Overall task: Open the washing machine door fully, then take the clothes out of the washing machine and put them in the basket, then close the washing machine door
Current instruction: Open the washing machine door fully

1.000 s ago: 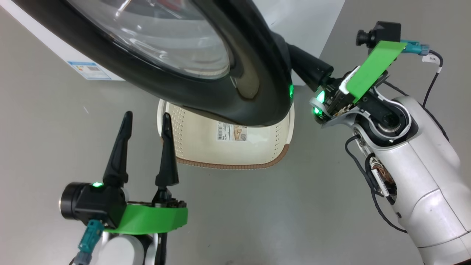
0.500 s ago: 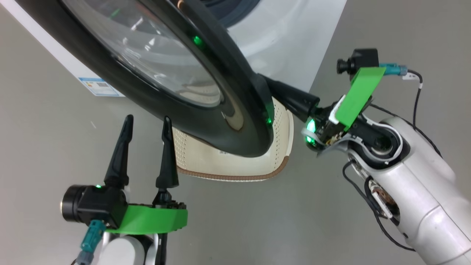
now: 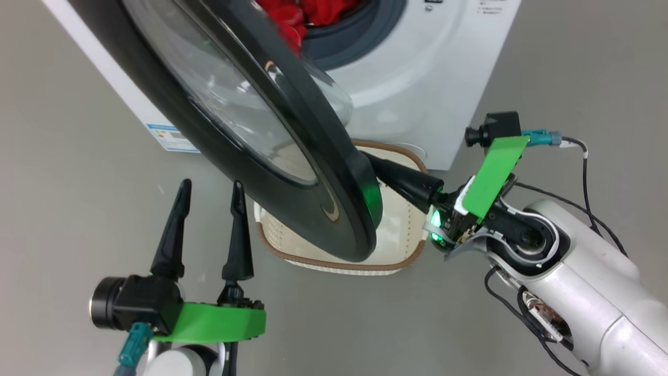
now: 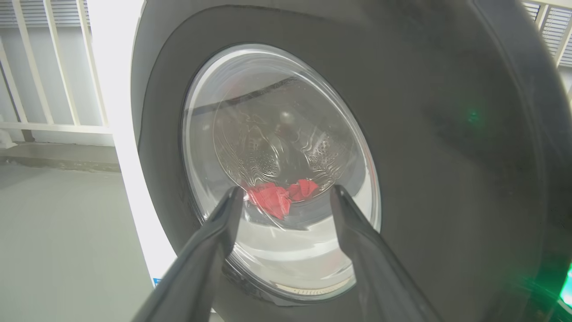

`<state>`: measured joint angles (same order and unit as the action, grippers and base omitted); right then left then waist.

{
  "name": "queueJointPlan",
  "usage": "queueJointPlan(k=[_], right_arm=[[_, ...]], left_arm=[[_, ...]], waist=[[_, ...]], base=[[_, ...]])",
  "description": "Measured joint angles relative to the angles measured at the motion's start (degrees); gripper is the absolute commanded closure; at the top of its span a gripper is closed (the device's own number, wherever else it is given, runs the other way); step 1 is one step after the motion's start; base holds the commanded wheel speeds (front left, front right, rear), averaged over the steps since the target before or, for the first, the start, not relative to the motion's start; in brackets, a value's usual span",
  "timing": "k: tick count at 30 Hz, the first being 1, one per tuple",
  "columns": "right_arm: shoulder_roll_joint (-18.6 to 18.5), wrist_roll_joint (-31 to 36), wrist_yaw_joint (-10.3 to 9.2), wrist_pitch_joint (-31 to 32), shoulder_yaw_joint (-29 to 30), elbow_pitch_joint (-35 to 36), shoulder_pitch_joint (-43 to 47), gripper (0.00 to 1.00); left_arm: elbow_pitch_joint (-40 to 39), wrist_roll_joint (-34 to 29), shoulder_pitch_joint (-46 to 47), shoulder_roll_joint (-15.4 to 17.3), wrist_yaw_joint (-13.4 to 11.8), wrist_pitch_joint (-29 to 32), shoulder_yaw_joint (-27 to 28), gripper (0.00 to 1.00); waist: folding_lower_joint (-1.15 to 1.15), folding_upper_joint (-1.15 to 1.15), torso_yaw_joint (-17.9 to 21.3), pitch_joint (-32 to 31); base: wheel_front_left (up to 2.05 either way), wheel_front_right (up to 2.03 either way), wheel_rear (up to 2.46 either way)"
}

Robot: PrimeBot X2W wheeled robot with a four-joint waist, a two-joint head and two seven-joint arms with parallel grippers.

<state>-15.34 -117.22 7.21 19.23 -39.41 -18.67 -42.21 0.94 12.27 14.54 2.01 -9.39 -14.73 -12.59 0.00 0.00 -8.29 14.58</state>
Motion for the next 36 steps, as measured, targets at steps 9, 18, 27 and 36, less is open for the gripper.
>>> queueJointPlan(k=[9, 18, 27, 36], right_arm=[[-1.7, -3.9, 0.01, -3.2, -5.7, 2.2, 1.6, 1.00], [-4.5, -7.4, -0.01, -5.1, -9.6, 5.5, 3.6, 1.00], [-5.6, -9.5, 0.00, -6.3, -12.8, 7.9, 4.0, 1.00], [-6.2, -11.7, -0.01, -7.7, -15.1, 9.1, 4.1, 1.00]], left_arm=[[-0.1, 0.0, -1.7, 0.0, 0.0, 0.0, 0.4, 0.00], [-0.1, 0.4, -2.0, 0.0, 0.0, 0.0, 0.1, 0.00], [-0.1, 1.2, -2.9, 0.0, -0.2, 0.0, -0.5, 0.00], [0.0, 1.9, -3.7, 0.0, -0.3, 0.0, -1.1, 0.00]], waist=[[0.00, 0.00, -3.6, -2.1], [0.00, 0.00, -6.8, -3.7], [0.00, 0.00, -9.7, -4.8], [0.00, 0.00, -12.2, -5.3]], base=[[0.00, 0.00, 0.00], [0.00, 0.00, 0.00], [0.00, 0.00, 0.00], [0.00, 0.00, 0.00]])
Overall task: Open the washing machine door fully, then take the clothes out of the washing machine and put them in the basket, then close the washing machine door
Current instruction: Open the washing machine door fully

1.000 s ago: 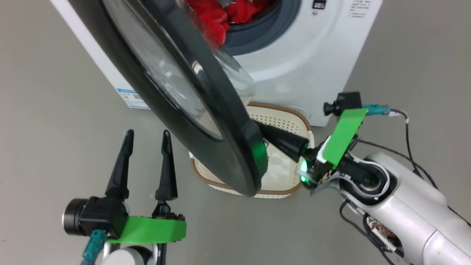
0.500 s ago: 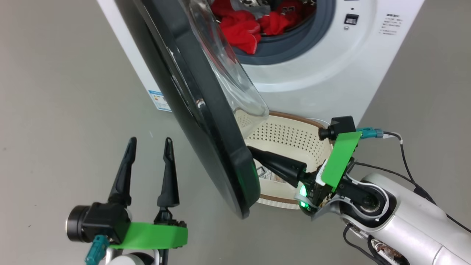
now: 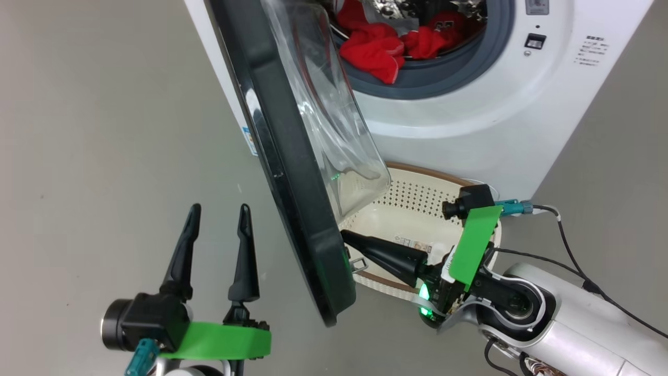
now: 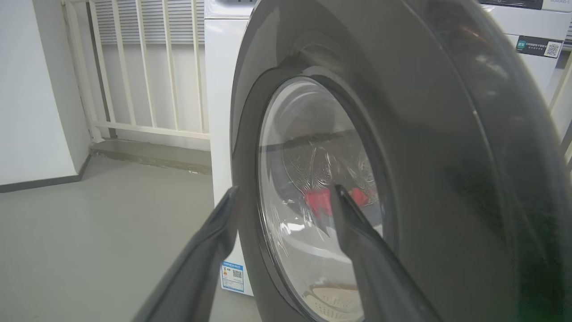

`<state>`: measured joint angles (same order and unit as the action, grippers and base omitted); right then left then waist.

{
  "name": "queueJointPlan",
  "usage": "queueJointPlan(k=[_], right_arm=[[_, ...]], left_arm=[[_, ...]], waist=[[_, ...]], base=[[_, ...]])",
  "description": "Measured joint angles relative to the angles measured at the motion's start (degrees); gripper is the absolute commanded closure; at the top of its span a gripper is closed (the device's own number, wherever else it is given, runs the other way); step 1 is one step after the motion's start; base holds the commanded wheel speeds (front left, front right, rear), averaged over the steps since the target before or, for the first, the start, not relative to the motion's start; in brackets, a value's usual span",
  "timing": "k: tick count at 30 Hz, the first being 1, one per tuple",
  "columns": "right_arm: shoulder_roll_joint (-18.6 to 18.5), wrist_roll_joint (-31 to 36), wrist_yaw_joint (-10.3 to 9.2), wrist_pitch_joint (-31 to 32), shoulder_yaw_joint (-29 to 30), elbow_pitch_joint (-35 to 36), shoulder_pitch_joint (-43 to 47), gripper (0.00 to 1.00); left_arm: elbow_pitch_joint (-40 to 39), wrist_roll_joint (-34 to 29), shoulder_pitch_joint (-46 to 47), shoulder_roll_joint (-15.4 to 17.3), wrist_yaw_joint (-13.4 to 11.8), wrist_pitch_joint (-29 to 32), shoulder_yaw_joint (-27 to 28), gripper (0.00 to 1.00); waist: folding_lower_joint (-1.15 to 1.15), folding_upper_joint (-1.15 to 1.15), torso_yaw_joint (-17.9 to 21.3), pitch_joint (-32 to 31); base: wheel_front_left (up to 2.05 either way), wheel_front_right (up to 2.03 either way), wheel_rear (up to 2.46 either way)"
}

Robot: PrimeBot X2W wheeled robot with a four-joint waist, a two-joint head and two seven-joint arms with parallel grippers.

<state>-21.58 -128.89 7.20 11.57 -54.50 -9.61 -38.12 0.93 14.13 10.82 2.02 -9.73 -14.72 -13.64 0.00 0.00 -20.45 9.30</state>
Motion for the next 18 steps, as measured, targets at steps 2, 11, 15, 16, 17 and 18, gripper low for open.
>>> queueJointPlan(k=[2, 11, 15, 16, 17, 18], right_arm=[[-0.1, -0.5, 0.00, -0.1, -0.4, 0.1, 0.0, 1.00], [-0.3, -0.9, 0.01, -1.6, -1.8, 0.0, 0.0, 1.00], [-0.3, -1.2, 0.01, -2.8, -2.2, -0.3, 0.0, 1.00], [-0.3, -1.2, 0.01, -3.1, -2.2, -0.3, 0.0, 1.00], [-0.3, -1.3, 0.01, -3.3, -2.3, -0.4, 0.0, 1.00], [-0.3, -1.4, 0.01, -3.6, -2.4, -0.5, 0.0, 1.00]], left_arm=[[0.2, 0.1, -0.1, 0.0, -0.4, 0.0, -0.2, 0.00], [0.9, 0.1, -0.3, 0.0, -0.4, 0.0, -0.6, 0.00], [0.9, 0.2, -0.4, 0.0, -0.4, 0.0, -0.8, 0.00], [0.9, 0.3, -0.4, 0.0, -0.4, 0.0, -0.8, 0.00], [0.9, 0.5, -0.5, 0.0, -0.4, 0.0, -0.9, 0.00], [0.9, 0.6, -0.6, 0.0, -0.4, 0.0, -0.9, 0.00]], waist=[[0.00, 0.00, -0.5, -0.1], [0.00, 0.00, -2.1, -1.0], [0.00, 0.00, -2.7, -1.4], [0.00, 0.00, -2.8, -1.4], [0.00, 0.00, -2.9, -1.4], [0.00, 0.00, -2.9, -1.5]], base=[[0.00, 0.00, 0.00], [0.00, 0.00, 0.00], [0.00, 0.00, 0.00], [0.00, 0.00, 0.00], [0.00, 0.00, 0.00], [0.00, 0.00, 0.00]])
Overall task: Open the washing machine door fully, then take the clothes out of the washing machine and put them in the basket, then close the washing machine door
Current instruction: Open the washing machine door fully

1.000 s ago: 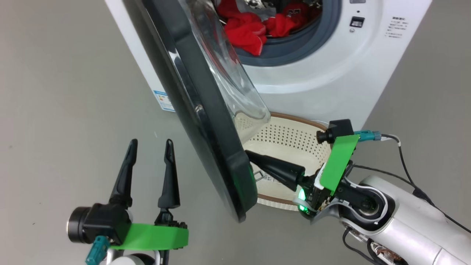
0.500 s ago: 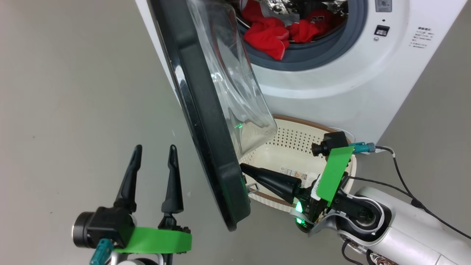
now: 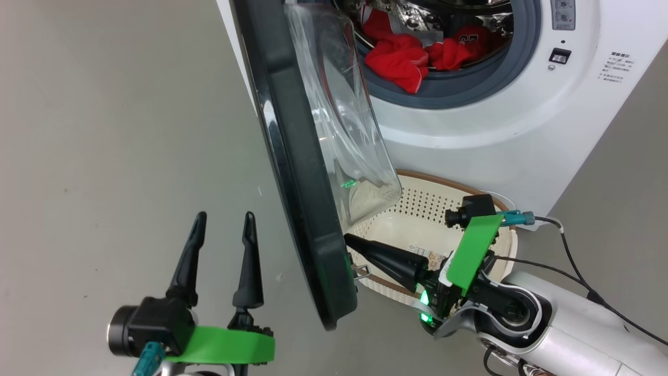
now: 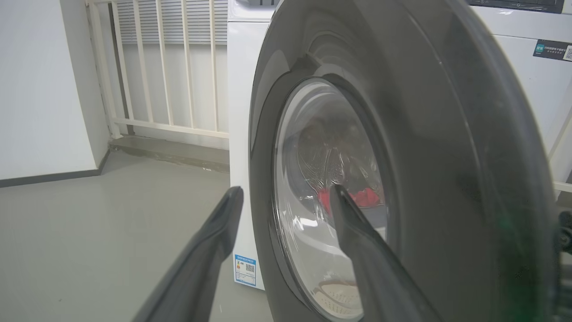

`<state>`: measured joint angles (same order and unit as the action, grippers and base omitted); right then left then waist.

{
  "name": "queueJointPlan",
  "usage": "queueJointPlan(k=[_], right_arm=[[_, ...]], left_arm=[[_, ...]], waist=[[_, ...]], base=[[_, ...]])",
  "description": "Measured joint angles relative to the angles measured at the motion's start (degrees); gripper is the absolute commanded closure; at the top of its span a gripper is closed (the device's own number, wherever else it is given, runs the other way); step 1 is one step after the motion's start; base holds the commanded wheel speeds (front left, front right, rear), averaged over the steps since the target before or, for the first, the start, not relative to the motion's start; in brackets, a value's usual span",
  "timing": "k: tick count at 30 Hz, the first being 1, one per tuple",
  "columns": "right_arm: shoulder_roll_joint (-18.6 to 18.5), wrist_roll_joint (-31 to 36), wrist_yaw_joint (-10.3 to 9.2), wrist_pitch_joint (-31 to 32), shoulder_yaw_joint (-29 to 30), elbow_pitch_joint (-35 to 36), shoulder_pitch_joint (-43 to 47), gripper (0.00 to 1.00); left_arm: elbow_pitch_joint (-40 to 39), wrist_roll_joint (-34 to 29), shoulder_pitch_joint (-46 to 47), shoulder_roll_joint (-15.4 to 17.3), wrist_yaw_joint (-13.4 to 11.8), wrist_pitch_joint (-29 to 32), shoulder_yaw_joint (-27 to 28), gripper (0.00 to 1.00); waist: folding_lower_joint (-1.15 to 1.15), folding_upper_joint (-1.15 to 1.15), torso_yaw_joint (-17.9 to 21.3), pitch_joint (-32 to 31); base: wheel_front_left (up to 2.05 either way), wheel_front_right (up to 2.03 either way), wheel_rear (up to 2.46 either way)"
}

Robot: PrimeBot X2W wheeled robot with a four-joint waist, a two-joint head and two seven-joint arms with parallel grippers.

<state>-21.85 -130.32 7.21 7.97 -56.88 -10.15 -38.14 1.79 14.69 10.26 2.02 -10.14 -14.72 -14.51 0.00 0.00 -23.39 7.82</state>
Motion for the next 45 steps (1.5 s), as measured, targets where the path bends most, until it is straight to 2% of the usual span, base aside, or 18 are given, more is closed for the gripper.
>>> queueJointPlan(k=[1, 2, 4, 5, 6, 7, 18, 23, 30, 37, 40, 45], right_arm=[[0.0, -0.4, 0.00, -0.4, -0.1, -0.1, 0.0, 1.00], [0.1, -0.9, 0.00, -0.8, -0.1, -0.2, 0.0, 0.90], [0.2, -1.5, 0.00, -2.0, 0.0, -0.8, 0.0, 0.49], [0.3, -1.6, -0.01, -2.5, 0.0, -1.0, 0.0, 0.49], [0.4, -1.8, 0.00, -3.2, 0.2, -1.1, 0.0, 0.08], [0.5, -1.9, 0.00, -3.5, 0.5, -1.1, 0.0, 0.00], [1.0, -2.2, 0.00, -7.3, 2.8, -1.0, 0.0, 0.00], [0.4, 0.7, -0.01, -9.7, 2.1, -1.4, 0.0, 0.00], [-1.6, 15.1, 0.00, -19.0, -2.7, -3.9, -1.5, 0.00], [-1.4, 26.8, 0.00, -22.2, -5.3, -9.5, -2.6, 0.00], [-0.3, 32.4, 0.00, -22.2, -2.2, -12.5, -2.5, 0.00], [2.6, 50.0, 0.00, -22.2, 7.5, -17.7, -0.3, 0.00]], left_arm=[[0.0, 0.0, -0.1, 0.0, 0.0, 0.0, 0.0, 0.00], [0.0, 0.2, -0.2, 0.0, 0.0, 0.0, 0.0, 0.00], [0.1, 0.4, -0.6, 0.0, 0.0, 0.0, -0.2, 0.00], [0.1, 0.5, -0.6, 0.0, 0.0, 0.0, -0.2, 0.00], [0.2, 0.5, -0.7, 0.0, 0.0, 0.0, -0.2, 0.00], [0.2, 0.5, -0.7, 0.0, 0.0, 0.0, -0.3, 0.00], [0.1, 0.5, -0.7, 0.0, 0.0, 0.0, -0.1, 0.00], [0.0, 0.5, -0.7, 0.0, 0.0, 0.0, 0.1, 0.00], [-1.2, 0.9, -0.7, 0.0, 0.0, 0.0, 0.5, 0.00], [-1.9, 0.8, -1.1, 0.0, -0.5, 0.0, 1.1, 0.00], [-2.5, 1.1, -1.3, 0.0, -0.5, 0.0, 1.4, 0.00], [-2.8, 0.1, -2.3, 0.0, -1.0, 0.0, 1.7, 0.00]], waist=[[0.00, 0.00, 0.0, 0.0], [0.00, 0.00, 0.0, 0.0], [0.00, 0.00, 0.0, 0.0], [0.00, 0.00, 0.0, -0.1], [0.00, 0.00, 0.0, -0.1], [0.00, 0.00, 0.1, -0.1], [0.00, 0.00, 0.8, -0.1], [0.00, 0.00, 1.0, -0.1], [0.00, 0.00, 1.1, -0.1], [0.00, 0.00, 1.7, -0.2], [0.00, 0.00, 2.1, -0.2], [0.00, 0.00, 2.9, -0.3]], base=[[0.00, 0.00, 0.00], [0.00, 0.00, 0.00], [0.00, 0.00, 0.00], [0.00, 0.00, 0.00], [0.00, 0.00, 0.00], [0.00, 0.00, 0.00], [0.00, 0.00, 0.00], [0.00, 0.00, 0.00], [0.00, 0.00, 0.00], [0.00, 0.00, 0.00], [0.00, 0.00, 0.00], [0.00, 0.00, 0.00]])
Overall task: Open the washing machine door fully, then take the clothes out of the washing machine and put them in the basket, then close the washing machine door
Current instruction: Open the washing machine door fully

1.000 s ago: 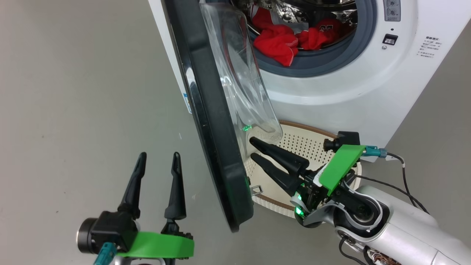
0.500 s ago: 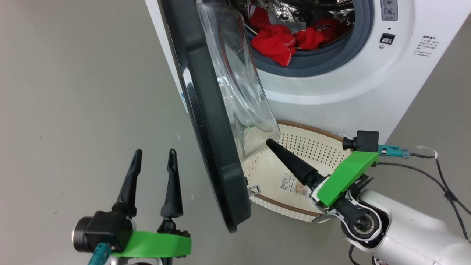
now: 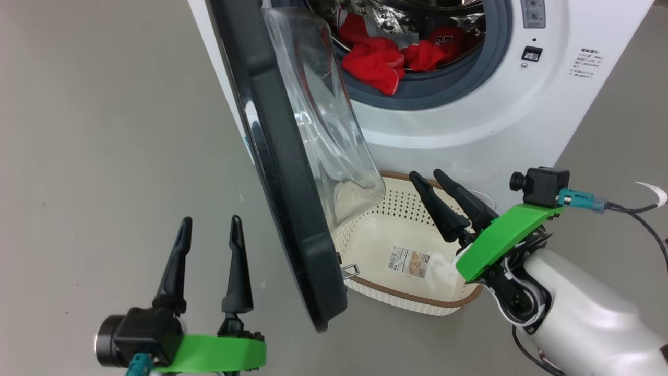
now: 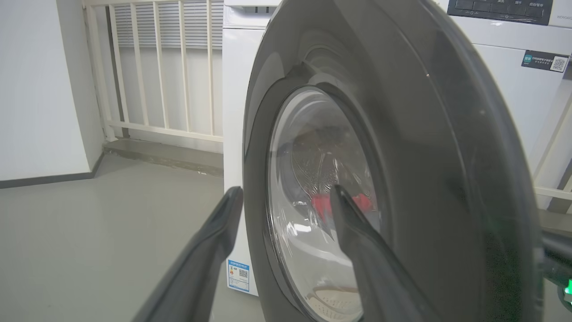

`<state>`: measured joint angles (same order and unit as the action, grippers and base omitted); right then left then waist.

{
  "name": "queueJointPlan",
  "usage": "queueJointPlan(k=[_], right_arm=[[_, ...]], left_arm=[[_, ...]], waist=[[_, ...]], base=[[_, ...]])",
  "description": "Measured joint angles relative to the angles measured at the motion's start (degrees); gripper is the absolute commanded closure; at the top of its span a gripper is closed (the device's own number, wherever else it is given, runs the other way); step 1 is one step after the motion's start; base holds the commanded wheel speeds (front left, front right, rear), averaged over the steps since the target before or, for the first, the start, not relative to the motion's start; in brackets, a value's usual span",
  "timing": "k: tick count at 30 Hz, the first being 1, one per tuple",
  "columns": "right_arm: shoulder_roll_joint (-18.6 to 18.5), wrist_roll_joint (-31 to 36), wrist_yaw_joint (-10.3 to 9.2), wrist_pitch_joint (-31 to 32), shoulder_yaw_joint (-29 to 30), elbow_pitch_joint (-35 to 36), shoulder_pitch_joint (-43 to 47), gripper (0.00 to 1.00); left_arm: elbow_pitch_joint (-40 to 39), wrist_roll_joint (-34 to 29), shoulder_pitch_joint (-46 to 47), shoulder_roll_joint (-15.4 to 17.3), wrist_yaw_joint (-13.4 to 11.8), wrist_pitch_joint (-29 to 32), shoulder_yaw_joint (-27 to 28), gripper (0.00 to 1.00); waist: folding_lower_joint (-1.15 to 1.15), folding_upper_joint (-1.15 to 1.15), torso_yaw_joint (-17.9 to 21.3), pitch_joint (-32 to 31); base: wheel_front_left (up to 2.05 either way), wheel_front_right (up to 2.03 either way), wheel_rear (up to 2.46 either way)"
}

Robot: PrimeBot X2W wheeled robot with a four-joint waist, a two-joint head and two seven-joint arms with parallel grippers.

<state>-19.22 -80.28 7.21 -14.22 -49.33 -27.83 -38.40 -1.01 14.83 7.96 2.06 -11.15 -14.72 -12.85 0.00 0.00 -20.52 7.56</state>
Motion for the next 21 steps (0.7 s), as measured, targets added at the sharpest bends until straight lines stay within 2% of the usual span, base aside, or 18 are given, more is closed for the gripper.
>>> queueJointPlan(k=[3, 4, 12, 17, 21], right_arm=[[2.9, 11.3, 0.00, -0.1, 7.1, -1.5, 3.5, 0.00], [5.1, 18.5, 0.00, -0.1, 12.5, -1.8, 6.2, 0.00], [13.1, 45.7, 0.00, -0.2, 32.8, 3.7, 16.6, 0.00], [15.3, 59.9, 0.00, -0.4, 40.1, 10.2, 21.5, 0.00], [15.8, 64.9, 0.01, -0.4, 42.9, 14.2, 25.0, 0.00]], left_arm=[[0.3, -1.6, -0.1, 0.0, 0.0, 0.0, 0.0, 0.00], [0.3, -1.8, -0.2, 0.0, 0.0, 0.0, 0.0, 0.00], [0.3, -3.0, -0.9, 0.0, 0.0, 0.0, 0.3, 0.00], [0.2, -3.2, -1.0, 0.0, 0.0, 0.0, 0.3, 0.00], [0.3, -3.2, -1.0, 0.0, 0.0, 0.0, 0.3, 0.00]], waist=[[0.00, 0.00, 0.5, -0.2], [0.00, 0.00, 0.9, -0.4], [0.00, 0.00, 1.8, -0.7], [0.00, 0.00, 1.9, -0.7], [0.00, 0.00, 1.8, -0.9]], base=[[0.00, 0.00, 0.00], [0.00, 0.00, 0.00], [0.00, 0.00, 0.00], [0.00, 0.00, 0.00], [0.00, 0.00, 0.00]])
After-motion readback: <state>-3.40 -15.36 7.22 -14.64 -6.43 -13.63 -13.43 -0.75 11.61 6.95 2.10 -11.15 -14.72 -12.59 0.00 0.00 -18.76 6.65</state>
